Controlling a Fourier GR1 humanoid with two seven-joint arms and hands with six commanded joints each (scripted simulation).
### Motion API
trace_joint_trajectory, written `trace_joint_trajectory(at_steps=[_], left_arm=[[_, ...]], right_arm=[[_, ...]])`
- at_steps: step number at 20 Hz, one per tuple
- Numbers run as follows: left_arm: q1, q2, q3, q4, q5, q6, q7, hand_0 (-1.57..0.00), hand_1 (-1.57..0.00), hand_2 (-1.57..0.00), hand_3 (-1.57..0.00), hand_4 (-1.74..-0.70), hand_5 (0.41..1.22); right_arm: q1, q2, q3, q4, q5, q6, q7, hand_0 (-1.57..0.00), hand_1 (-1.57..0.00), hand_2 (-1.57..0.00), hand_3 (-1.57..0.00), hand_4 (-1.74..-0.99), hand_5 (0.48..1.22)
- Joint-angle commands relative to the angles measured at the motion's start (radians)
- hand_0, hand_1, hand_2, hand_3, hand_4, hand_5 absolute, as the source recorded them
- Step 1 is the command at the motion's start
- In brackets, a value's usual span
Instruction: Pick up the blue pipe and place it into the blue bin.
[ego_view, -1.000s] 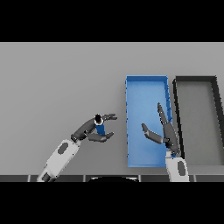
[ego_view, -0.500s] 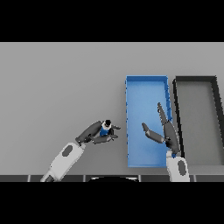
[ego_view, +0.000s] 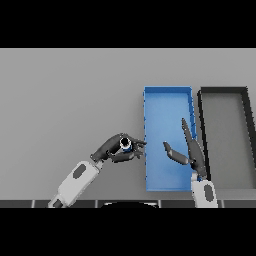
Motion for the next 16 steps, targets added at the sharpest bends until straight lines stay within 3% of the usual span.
trace_joint_trajectory(at_steps=[1, 6, 11, 13, 16], left_arm=[[-0.002, 0.008, 0.0, -0.018, 0.003, -0.001, 0.021, -1.56, -1.56, -1.56, -1.49, -1.74, 1.216], [0.007, 0.009, -0.023, -0.044, -0.025, 0.008, 0.063, -1.57, -1.57, -1.57, -1.5, -1.74, 1.219], [0.008, 0.014, -0.017, -0.038, -0.024, 0.005, 0.072, -1.57, -1.57, -1.57, -1.49, -1.74, 1.219], [-0.003, 0.002, -0.022, -0.036, -0.027, 0.008, 0.087, -1.57, -1.57, -1.57, -1.5, -1.74, 1.22], [0.0, 0.004, -0.024, -0.035, -0.036, 0.008, 0.08, -1.57, -1.57, -1.57, -1.5, -1.74, 1.22]], right_arm=[[0.008, 0.001, 0.003, -0.009, 0.006, -0.005, -0.012, 0.0, 0.0, 0.0, 0.0, -1.144, 0.601], [-0.002, -0.002, 0.002, -0.015, 0.009, -0.007, 0.002, 0.0, 0.0, 0.0, 0.0, -1.127, 0.605], [0.004, -0.007, -0.005, -0.004, 0.001, -0.002, -0.011, 0.0, 0.0, 0.0, 0.0, -1.176, 0.605], [0.003, -0.019, -0.016, -0.036, -0.078, 0.058, -0.073, 0.0, 0.0, 0.0, 0.0, -1.196, 0.622], [-0.055, -0.093, -0.042, -0.111, -0.301, 0.227, -0.008, 0.0, 0.0, 0.0, 0.0, -1.231, 0.572]])
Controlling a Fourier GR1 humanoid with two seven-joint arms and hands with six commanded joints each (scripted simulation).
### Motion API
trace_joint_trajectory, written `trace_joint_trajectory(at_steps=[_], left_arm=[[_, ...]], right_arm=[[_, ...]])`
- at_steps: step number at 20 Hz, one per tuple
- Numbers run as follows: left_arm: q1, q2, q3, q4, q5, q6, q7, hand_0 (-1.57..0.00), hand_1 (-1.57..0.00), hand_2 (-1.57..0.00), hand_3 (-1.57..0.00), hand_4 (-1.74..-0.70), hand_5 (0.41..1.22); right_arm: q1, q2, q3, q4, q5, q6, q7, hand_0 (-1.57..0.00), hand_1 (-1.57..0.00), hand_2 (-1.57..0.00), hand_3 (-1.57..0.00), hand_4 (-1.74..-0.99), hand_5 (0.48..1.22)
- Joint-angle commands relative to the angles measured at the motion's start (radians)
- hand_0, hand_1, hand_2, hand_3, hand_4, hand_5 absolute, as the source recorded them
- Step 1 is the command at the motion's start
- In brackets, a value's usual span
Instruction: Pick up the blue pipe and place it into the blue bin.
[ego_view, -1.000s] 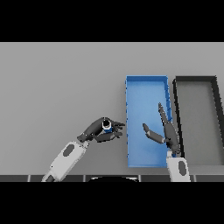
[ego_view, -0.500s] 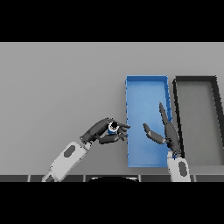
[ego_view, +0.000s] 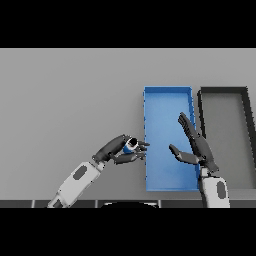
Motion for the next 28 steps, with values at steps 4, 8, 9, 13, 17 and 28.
trace_joint_trajectory(at_steps=[4, 8, 9, 13, 17, 28], left_arm=[[-0.004, 0.003, 0.003, 0.014, -0.005, -0.005, -0.008, -1.57, -1.57, -1.57, -1.49, -1.74, 1.221], [-0.006, 0.02, 0.007, -0.012, -0.005, -0.011, -0.017, -1.57, -1.57, -1.57, -1.49, -1.74, 1.221], [-0.013, 0.02, 0.012, -0.003, -0.002, -0.014, -0.008, -1.57, -1.57, -1.57, -1.48, -1.74, 1.221], [-0.016, 0.012, 0.012, 0.006, 0.004, -0.024, -0.006, -1.57, -1.57, -1.57, -1.49, -1.74, 1.221], [-0.022, 0.006, 0.011, 0.023, 0.015, -0.054, -0.039, -1.57, -1.57, -1.57, -1.53, -1.74, 1.221], [-0.035, 0.075, -0.021, -0.016, -0.067, -0.088, 0.123, -0.82, -0.71, -0.68, -0.66, -1.48, 1.221]], right_arm=[[-0.074, -0.097, 0.05, -0.127, -0.152, 0.12, 0.164, 0.0, 0.0, 0.0, 0.0, -1.314, 0.5], [-0.191, -0.132, 0.119, -0.158, -0.209, 0.177, 0.295, 0.0, 0.0, 0.0, 0.0, -1.309, 0.503], [-0.212, -0.138, 0.135, -0.159, -0.207, 0.198, 0.299, 0.0, 0.0, 0.0, 0.0, -1.314, 0.51], [-0.314, -0.108, 0.212, -0.129, -0.174, 0.243, 0.337, 0.0, 0.0, 0.0, 0.0, -1.276, 0.527], [-0.399, -0.058, 0.269, -0.102, -0.166, 0.25, 0.393, 0.0, 0.0, 0.0, 0.0, -1.23, 0.532], [-0.609, 0.073, 0.334, 0.086, -0.134, 0.311, 0.427, -0.72, -0.7, -0.74, -0.63, -1.43, 0.522]])
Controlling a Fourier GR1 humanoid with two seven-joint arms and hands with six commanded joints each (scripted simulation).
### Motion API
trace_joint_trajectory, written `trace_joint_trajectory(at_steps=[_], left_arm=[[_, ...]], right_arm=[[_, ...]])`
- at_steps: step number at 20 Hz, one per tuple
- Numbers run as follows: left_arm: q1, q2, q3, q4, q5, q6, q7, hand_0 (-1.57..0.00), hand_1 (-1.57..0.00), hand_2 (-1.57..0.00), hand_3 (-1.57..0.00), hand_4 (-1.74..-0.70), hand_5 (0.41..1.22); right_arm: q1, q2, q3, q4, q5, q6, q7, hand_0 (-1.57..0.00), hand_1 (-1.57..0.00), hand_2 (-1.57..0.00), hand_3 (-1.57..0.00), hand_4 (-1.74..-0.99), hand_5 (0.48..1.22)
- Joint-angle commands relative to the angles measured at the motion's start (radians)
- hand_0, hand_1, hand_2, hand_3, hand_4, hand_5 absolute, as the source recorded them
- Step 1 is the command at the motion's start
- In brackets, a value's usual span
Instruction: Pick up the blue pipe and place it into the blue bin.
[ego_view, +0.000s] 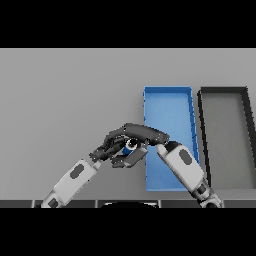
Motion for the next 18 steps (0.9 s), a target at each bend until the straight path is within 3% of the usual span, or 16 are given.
trace_joint_trajectory(at_steps=[1, 3, 5, 6, 9, 13, 14, 16, 17, 18], left_arm=[[0.009, -0.016, 0.011, 0.007, -0.007, 0.011, -0.03, -0.78, -0.71, -0.69, -0.58, -1.53, 1.221], [0.008, -0.041, 0.033, 0.019, -0.002, 0.026, -0.064, -1.06, -1.02, -0.97, -0.94, -1.61, 1.221], [0.018, -0.068, 0.048, 0.024, 0.026, 0.017, -0.055, -1.25, -1.22, -1.12, -1.17, -1.66, 1.221], [0.024, -0.081, 0.057, 0.026, 0.035, 0.014, -0.077, -1.31, -1.29, -1.19, -1.25, -1.67, 1.221], [0.032, -0.094, 0.072, 0.024, 0.052, -0.007, -0.084, -1.44, -1.43, -1.35, -1.41, -1.71, 1.221], [0.044, -0.092, 0.084, 0.005, 0.061, -0.017, -0.082, -1.52, -1.51, -1.39, -1.5, -1.73, 1.221], [0.035, -0.093, 0.081, 0.017, 0.04, -0.012, -0.109, -1.43, -1.35, -1.22, -1.33, -1.65, 1.221], [0.017, -0.059, 0.07, 0.016, -0.019, -0.025, -0.125, -0.93, -0.87, -0.78, -0.85, -1.41, 1.221], [0.021, -0.037, 0.06, 0.016, -0.048, -0.053, -0.143, -0.74, -0.69, -0.62, -0.68, -1.31, 1.221], [0.013, -0.027, 0.062, 0.011, -0.069, -0.075, -0.113, -0.59, -0.55, -0.5, -0.55, -1.22, 1.221]], right_arm=[[0.009, -0.007, -0.001, 0.007, -0.023, 0.017, -0.011, -0.89, -0.87, -0.91, -0.77, -1.486, 0.55], [-0.005, 0.008, 0.006, 0.018, -0.09, 0.019, 0.01, -1.13, -1.12, -1.14, -0.96, -1.562, 0.666], [0.006, 0.003, 0.01, 0.026, -0.14, 0.017, -0.003, -1.29, -1.29, -1.3, -1.18, -1.495, 0.826], [0.005, 0.009, 0.016, 0.037, -0.136, 0.009, -0.037, -1.35, -1.34, -1.35, -1.26, -1.469, 0.905], [-0.007, -0.012, 0.038, 0.036, -0.044, 0.007, -0.145, -1.46, -1.45, -1.46, -1.41, -1.447, 1.059], [0.012, -0.029, 0.059, 0.007, -0.08, -0.021, -0.154, -1.52, -1.52, -1.53, -1.51, -1.475, 1.155], [0.008, -0.035, 0.056, 0.008, -0.099, -0.036, -0.15, -1.53, -1.53, -1.53, -1.52, -1.48, 1.168], [0.009, -0.038, 0.062, 0.0, -0.126, -0.058, -0.126, -1.55, -1.55, -1.55, -1.54, -1.487, 1.187], [0.007, -0.04, 0.064, 0.002, -0.126, -0.06, -0.107, -1.55, -1.55, -1.55, -1.54, -1.488, 1.194], [0.006, -0.045, 0.064, 0.013, -0.114, -0.055, -0.128, -1.56, -1.56, -1.56, -1.55, -1.49, 1.199]])
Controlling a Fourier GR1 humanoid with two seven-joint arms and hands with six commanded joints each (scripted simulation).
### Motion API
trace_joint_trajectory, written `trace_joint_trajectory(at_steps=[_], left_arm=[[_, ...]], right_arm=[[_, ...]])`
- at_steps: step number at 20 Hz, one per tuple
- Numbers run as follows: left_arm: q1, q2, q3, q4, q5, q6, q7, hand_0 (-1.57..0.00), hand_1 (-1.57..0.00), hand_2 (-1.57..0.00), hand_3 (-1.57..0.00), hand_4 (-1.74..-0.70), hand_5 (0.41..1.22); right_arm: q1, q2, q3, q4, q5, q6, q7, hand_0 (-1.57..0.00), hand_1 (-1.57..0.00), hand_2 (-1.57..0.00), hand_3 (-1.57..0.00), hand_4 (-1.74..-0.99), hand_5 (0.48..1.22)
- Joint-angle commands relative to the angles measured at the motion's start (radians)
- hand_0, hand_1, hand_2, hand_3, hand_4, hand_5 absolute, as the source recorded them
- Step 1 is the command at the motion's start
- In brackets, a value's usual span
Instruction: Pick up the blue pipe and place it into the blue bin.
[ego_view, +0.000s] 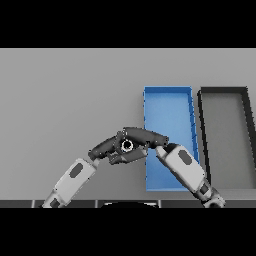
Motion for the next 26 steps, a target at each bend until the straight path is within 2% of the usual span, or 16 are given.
trace_joint_trajectory(at_steps=[1, 3, 5, 7, 9, 14, 16, 17, 18, 21, 23, 24, 26], left_arm=[[0.002, -0.006, -0.003, 0.01, -0.021, 0.001, -0.032, -0.47, -0.44, -0.4, -0.44, -1.14, 1.187], [0.007, -0.001, 0.002, 0.001, -0.043, -0.001, -0.062, -0.3, -0.28, -0.26, -0.28, -1.04, 1.02], [0.003, -0.01, 0.003, 0.017, -0.057, 0.018, -0.018, -0.19, -0.18, -0.16, -0.18, -0.97, 0.849], [-0.011, -0.009, 0.011, 0.027, -0.064, 0.023, 0.005, -0.12, -0.12, -0.1, -0.11, -0.91, 0.735], [0.002, 0.004, 0.015, 0.024, -0.06, 0.019, -0.009, -0.08, -0.07, -0.07, -0.07, -0.89, 0.664], [0.011, -0.016, 0.02, 0.026, -0.028, 0.012, 0.042, -0.03, -0.02, -0.02, -0.02, -0.89, 0.576], [0.014, -0.015, 0.025, 0.028, -0.026, 0.015, 0.055, -0.02, -0.01, -0.01, -0.01, -0.9, 0.562], [0.015, -0.026, 0.017, 0.035, -0.032, 0.02, 0.064, -0.01, -0.01, -0.01, -0.01, -0.9, 0.555], [0.008, -0.026, 0.027, 0.045, -0.025, 0.019, 0.076, -0.01, -0.01, -0.01, -0.01, -0.9, 0.548], [0.016, -0.031, 0.016, 0.039, -0.026, 0.015, 0.091, 0.0, 0.0, 0.0, 0.0, -0.91, 0.524], [0.016, -0.027, 0.018, 0.043, -0.025, 0.012, 0.099, 0.0, 0.0, 0.0, 0.0, -0.92, 0.507], [0.028, -0.023, 0.014, 0.03, -0.022, 0.009, 0.091, 0.0, 0.0, 0.0, 0.0, -0.92, 0.504], [0.036, -0.022, 0.01, 0.03, -0.024, 0.008, 0.091, 0.0, 0.0, 0.0, 0.0, -0.92, 0.503]], right_arm=[[-0.013, 0.005, -0.002, -0.002, -0.003, -0.003, 0.031, -1.56, -1.56, -1.56, -1.55, -1.491, 1.204], [-0.019, 0.009, -0.007, -0.008, -0.017, 0.001, 0.029, -1.56, -1.56, -1.56, -1.56, -1.493, 1.21], [-0.012, 0.015, -0.001, -0.011, -0.004, 0.001, 0.012, -1.57, -1.57, -1.57, -1.56, -1.495, 1.214], [-0.005, 0.007, 0.005, -0.022, 0.01, 0.004, 0.004, -1.57, -1.57, -1.57, -1.57, -1.496, 1.216], [0.001, -0.007, 0.005, -0.024, 0.023, 0.003, 0.007, -1.57, -1.57, -1.57, -1.57, -1.495, 1.218], [-0.011, 0.014, 0.001, -0.012, -0.007, -0.007, 0.009, -1.57, -1.57, -1.57, -1.57, -1.489, 1.22], [-0.01, 0.012, -0.003, -0.025, -0.035, -0.025, 0.034, -1.57, -1.57, -1.57, -1.57, -1.489, 1.22], [-0.016, 0.012, -0.01, -0.037, -0.067, -0.045, 0.066, -1.57, -1.57, -1.57, -1.57, -1.49, 1.221], [-0.026, 0.009, -0.023, -0.045, -0.126, -0.059, 0.096, -1.57, -1.57, -1.57, -1.57, -1.491, 1.221], [-0.073, -0.028, -0.058, -0.073, -0.268, -0.103, 0.184, -1.57, -1.57, -1.57, -1.57, -1.613, 1.221], [-0.142, -0.05, -0.101, -0.073, -0.383, -0.164, 0.234, -1.57, -1.57, -1.57, -1.57, -1.659, 1.221], [-0.19, -0.061, -0.126, -0.086, -0.448, -0.219, 0.266, -1.57, -1.57, -1.57, -1.57, -1.675, 1.194], [-0.278, -0.094, -0.187, -0.068, -0.528, -0.256, 0.278, -1.57, -1.57, -1.57, -1.57, -1.699, 1.154]])
